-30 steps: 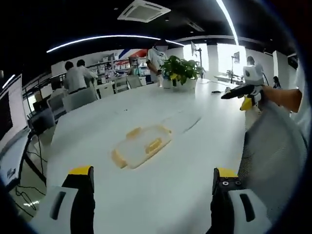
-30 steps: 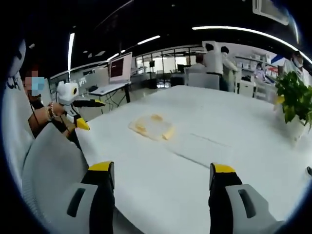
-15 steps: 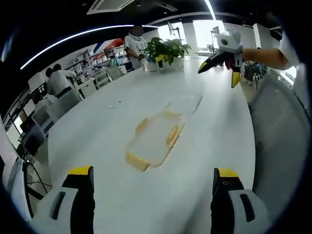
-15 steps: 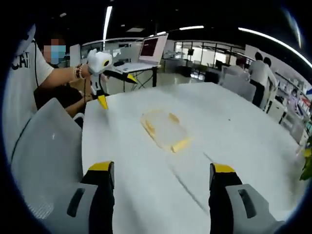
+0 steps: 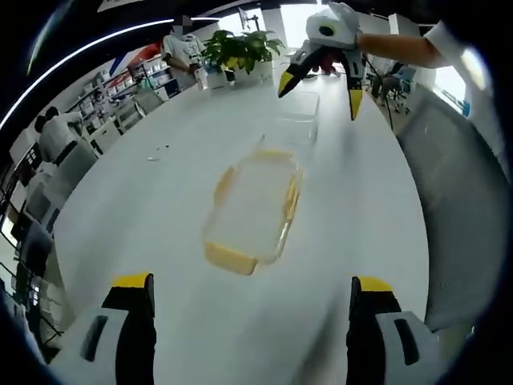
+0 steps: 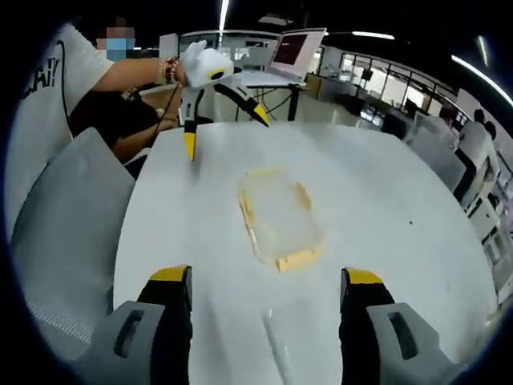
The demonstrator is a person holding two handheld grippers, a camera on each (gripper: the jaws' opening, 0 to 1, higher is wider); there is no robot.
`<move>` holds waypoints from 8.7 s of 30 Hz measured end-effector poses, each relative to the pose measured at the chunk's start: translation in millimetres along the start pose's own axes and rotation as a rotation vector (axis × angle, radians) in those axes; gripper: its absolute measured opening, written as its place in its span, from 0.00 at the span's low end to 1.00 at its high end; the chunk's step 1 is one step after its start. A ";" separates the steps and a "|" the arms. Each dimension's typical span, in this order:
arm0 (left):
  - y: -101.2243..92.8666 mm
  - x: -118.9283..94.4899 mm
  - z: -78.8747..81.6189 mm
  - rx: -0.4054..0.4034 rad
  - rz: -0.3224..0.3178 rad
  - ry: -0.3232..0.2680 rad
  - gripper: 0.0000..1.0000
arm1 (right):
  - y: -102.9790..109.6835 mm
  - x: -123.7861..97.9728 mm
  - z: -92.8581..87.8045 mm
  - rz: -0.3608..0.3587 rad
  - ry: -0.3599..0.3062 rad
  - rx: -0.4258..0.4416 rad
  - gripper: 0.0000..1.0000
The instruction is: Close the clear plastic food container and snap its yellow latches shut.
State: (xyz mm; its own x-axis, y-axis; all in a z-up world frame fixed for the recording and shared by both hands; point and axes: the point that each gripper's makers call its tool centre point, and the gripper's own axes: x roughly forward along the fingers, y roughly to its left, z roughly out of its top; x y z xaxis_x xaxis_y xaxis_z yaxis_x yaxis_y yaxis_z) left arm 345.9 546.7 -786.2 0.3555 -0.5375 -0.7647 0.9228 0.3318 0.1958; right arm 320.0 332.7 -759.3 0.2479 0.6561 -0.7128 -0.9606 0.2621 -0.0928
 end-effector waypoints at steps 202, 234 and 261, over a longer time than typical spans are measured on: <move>-55.9 136.7 210.4 0.277 -0.281 0.326 0.33 | -92.0 -109.3 -145.7 0.146 0.332 -0.184 0.36; -62.9 142.2 197.4 0.248 -0.327 0.398 0.34 | -81.8 -98.8 -152.3 0.225 0.359 -0.150 0.36; -56.4 141.3 166.7 0.139 -0.237 0.484 0.31 | -82.3 -100.2 -185.9 0.215 0.468 -0.075 0.38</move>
State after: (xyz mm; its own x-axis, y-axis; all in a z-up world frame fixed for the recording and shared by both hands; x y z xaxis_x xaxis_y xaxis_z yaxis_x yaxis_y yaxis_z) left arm 368.9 322.9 -802.9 0.0570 -0.1564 -0.9860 0.9918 0.1221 0.0380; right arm 350.8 113.9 -809.6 -0.0223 0.2979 -0.9543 -0.9942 0.0934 0.0524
